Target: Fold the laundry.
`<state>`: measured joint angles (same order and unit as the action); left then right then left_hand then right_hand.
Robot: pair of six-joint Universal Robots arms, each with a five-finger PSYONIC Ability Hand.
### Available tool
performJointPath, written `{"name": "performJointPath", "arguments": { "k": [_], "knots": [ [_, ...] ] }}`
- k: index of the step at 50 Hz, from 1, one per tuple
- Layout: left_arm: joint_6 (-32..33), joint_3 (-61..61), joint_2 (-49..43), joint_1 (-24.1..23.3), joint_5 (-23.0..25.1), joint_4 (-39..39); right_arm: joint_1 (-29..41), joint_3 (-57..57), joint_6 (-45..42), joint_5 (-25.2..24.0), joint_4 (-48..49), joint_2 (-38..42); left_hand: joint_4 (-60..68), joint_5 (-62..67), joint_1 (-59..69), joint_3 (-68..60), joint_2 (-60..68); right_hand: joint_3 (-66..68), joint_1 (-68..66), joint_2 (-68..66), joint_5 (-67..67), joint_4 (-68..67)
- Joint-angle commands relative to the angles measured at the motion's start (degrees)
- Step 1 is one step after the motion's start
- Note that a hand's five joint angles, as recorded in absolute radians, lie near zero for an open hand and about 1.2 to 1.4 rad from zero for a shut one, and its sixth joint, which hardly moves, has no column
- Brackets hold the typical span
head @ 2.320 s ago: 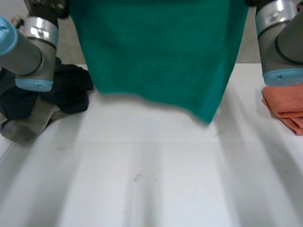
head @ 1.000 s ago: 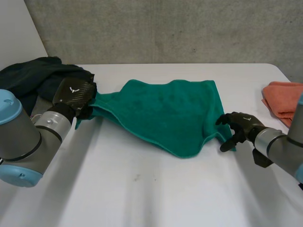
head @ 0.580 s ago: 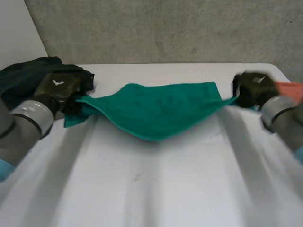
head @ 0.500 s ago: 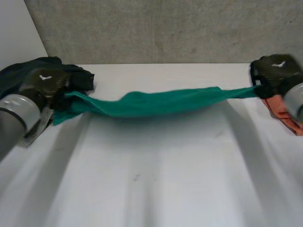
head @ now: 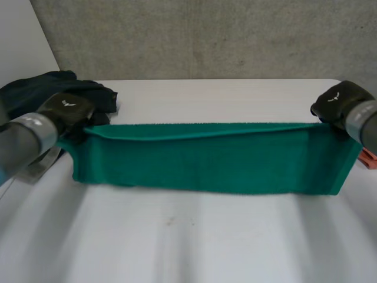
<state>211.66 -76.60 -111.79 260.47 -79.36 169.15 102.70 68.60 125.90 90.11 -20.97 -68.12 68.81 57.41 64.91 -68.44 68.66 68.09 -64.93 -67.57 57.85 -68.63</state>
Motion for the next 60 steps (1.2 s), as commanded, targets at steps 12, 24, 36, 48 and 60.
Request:
{"name": "performJointPath", "arguments": {
  "k": [12,24,36,48,60],
  "knots": [
    [-4.3,34.8,-17.1,-2.5,-4.5,46.3,1.2,-24.7,7.8,0.7,46.9,12.3,11.2,12.6,15.1,-11.6,11.3,11.9,-15.1,-12.4,12.2,-11.4],
    [-6.9,22.1,-18.1,-3.1,-4.4,47.0,1.8,-15.9,8.6,-0.7,45.1,14.1,11.2,12.6,15.1,-11.6,11.3,11.9,-15.1,-12.4,12.2,-11.4],
    [-8.4,-4.2,-17.6,-4.9,-3.4,46.9,0.9,1.2,9.9,-2.7,40.6,15.9,11.2,12.6,15.1,-11.6,11.3,11.9,-15.1,-12.4,12.2,-11.4],
    [-6.6,-29.9,3.4,-5.3,-0.9,33.3,-2.4,19.5,-0.8,-2.6,10.6,1.9,11.2,12.6,15.1,-11.6,11.3,11.9,-15.1,-12.4,12.2,-11.4],
    [9.3,-32.8,13.7,-4.8,-0.8,-3.2,-4.7,30.5,-16.1,-2.5,3.2,-9.2,11.2,12.6,15.1,-11.6,11.3,11.9,-15.1,-12.4,12.2,-11.4]
  ]
}}
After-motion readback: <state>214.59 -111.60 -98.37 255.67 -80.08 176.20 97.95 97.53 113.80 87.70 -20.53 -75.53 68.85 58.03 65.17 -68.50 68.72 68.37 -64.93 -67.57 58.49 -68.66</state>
